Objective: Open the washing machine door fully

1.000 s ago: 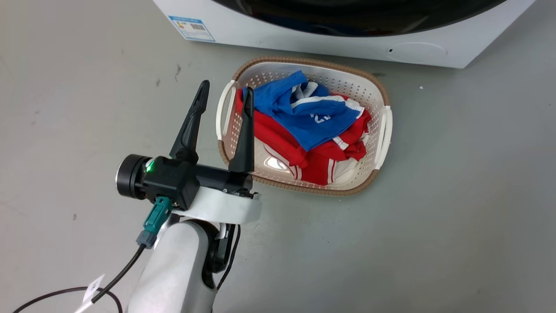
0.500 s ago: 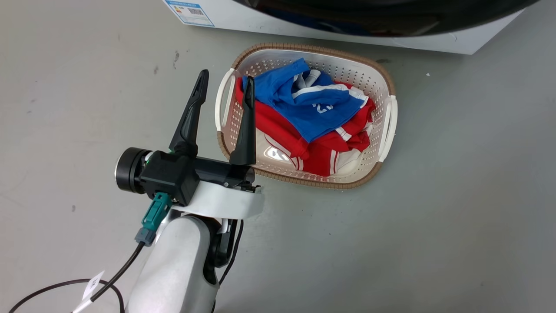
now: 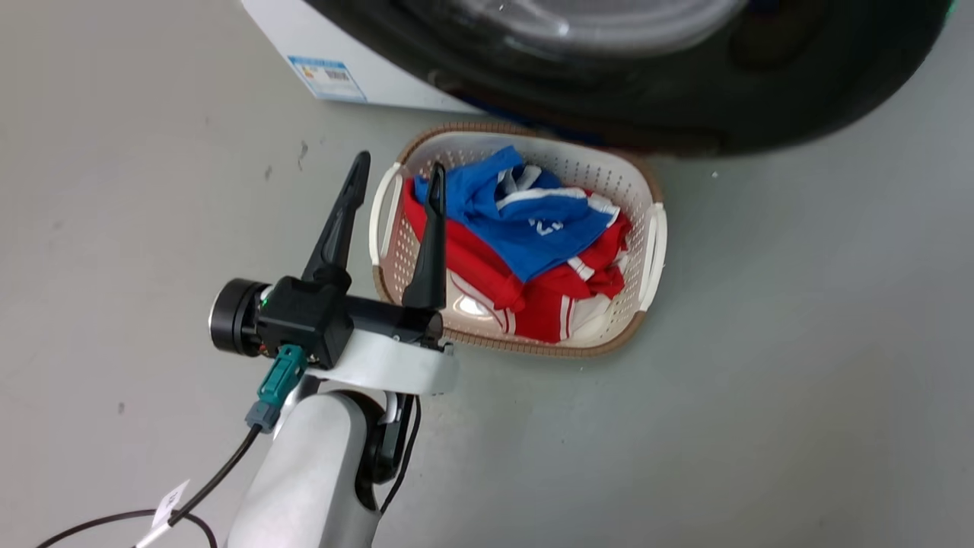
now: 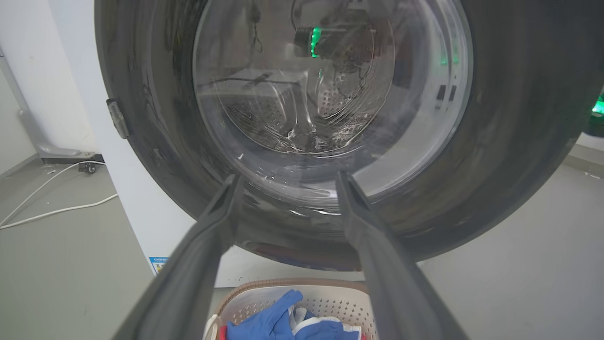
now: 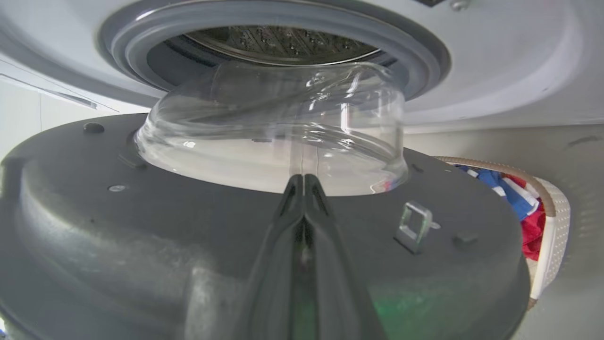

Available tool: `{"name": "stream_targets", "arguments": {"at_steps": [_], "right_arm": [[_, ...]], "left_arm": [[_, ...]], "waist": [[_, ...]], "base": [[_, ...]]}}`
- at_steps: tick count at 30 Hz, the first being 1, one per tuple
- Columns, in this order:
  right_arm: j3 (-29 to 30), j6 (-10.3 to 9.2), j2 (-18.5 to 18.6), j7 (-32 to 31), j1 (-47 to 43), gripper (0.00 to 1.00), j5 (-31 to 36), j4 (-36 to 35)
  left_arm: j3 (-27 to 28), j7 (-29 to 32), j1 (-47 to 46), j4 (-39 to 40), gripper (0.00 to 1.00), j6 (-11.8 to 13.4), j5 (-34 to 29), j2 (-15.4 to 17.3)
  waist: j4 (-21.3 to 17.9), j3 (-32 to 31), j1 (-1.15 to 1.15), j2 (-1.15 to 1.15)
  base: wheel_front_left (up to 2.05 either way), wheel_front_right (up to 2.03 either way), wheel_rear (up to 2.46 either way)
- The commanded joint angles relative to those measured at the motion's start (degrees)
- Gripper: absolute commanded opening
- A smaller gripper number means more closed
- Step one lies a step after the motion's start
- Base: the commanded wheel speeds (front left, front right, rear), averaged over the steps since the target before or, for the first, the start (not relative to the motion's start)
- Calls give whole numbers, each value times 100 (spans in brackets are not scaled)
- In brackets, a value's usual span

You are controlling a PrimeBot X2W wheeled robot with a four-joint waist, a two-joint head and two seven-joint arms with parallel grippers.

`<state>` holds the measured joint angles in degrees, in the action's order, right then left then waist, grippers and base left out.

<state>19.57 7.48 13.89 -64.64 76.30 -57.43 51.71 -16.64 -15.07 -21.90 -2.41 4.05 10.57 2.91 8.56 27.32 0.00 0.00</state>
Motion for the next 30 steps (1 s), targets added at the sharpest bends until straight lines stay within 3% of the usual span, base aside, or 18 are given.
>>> {"name": "stream_targets", "arguments": {"at_steps": [1,19,24,30], "right_arm": [[-34,3,-112,-82,-207,0,-10,-64],[-154,3,-1028,-923,-2729,0,-416,-1576],[-420,3,-1105,-977,-3289,0,-639,-1816],[-1147,3,-1117,-742,-3624,0,-1471,-1806]], "left_arm": [[21,-14,96,-30,100,-24,-20,-2],[363,-14,1114,-486,100,-491,-77,-2],[341,-14,1324,-600,100,-592,-102,-2],[290,-14,1436,-682,100,-659,-80,-2]], "waist": [[-49,-176,0,0],[-125,-1561,0,0],[-112,-1805,0,0],[-75,-1989,0,0]], "base": [[0,0,0],[0,0,0],[0,0,0],[0,0,0]]}}
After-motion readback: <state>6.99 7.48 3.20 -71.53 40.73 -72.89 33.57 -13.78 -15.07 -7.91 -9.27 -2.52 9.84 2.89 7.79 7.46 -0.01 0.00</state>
